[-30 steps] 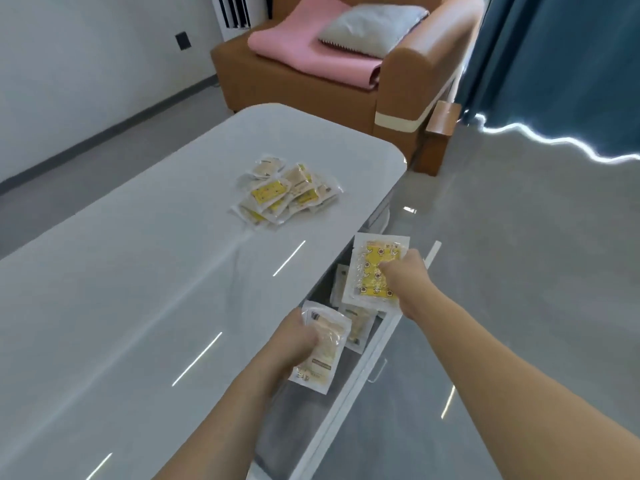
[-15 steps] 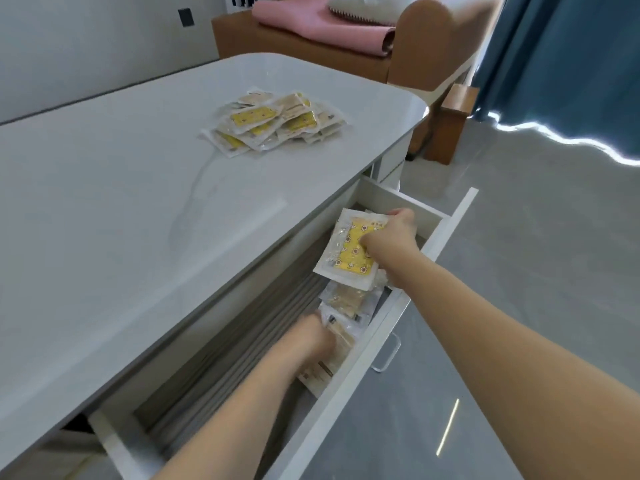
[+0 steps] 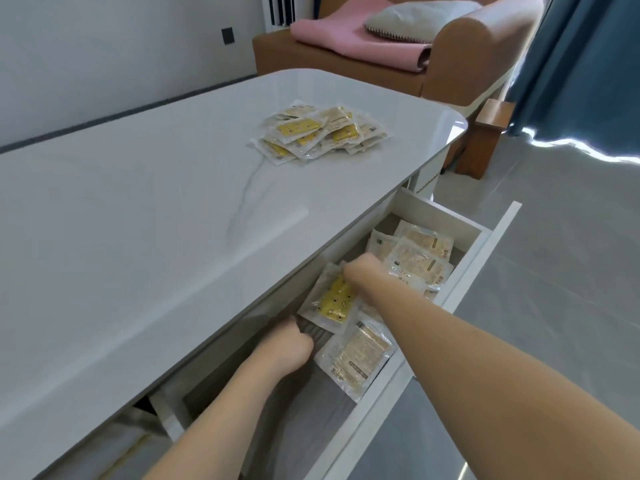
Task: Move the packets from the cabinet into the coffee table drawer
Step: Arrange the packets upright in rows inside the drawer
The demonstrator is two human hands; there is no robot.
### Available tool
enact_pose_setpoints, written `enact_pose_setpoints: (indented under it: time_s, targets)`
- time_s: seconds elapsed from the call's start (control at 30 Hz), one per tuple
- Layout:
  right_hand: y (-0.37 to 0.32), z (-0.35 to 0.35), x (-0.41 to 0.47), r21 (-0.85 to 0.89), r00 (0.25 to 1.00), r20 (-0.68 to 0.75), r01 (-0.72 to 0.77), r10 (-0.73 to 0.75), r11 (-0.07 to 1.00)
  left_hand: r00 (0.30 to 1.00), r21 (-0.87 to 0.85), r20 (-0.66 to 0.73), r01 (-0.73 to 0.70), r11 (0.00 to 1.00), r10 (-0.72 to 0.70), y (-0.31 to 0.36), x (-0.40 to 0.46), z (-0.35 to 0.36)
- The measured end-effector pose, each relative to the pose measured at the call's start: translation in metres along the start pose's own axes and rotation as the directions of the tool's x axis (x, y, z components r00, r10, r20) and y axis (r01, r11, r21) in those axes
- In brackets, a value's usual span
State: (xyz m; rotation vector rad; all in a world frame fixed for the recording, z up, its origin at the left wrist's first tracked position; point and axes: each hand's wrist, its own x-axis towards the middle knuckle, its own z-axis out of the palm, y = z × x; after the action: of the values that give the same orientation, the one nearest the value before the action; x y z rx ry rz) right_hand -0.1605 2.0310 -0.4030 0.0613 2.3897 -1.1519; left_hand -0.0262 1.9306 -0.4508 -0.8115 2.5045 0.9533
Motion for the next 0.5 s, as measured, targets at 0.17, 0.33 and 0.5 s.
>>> enact_pose_setpoints:
  time_s: [0.17, 0.33, 0.5]
  targets:
    - [-0.025, -0.051, -0.041, -0.197, 0.999, 0.010, 0.038, -0.037, 0.980, 0.980, 0.090, 0.174, -0.114, 0.989, 0.097, 0.049, -0.044, -0.037]
    - [-0.114, -0.169, -0.141, -0.443, 0.987, -0.045, 0.120, -0.156, 0.889, 0.975, 0.180, 0.034, -0.220, 0.959, 0.218, 0.157, -0.127, -0.154]
    - [-0.238, -0.287, -0.257, -0.515, 0.947, -0.149, 0.171, -0.284, 0.840, 0.906, 0.272, -0.180, -0.329, 0.904, 0.384, 0.260, -0.234, -0.308]
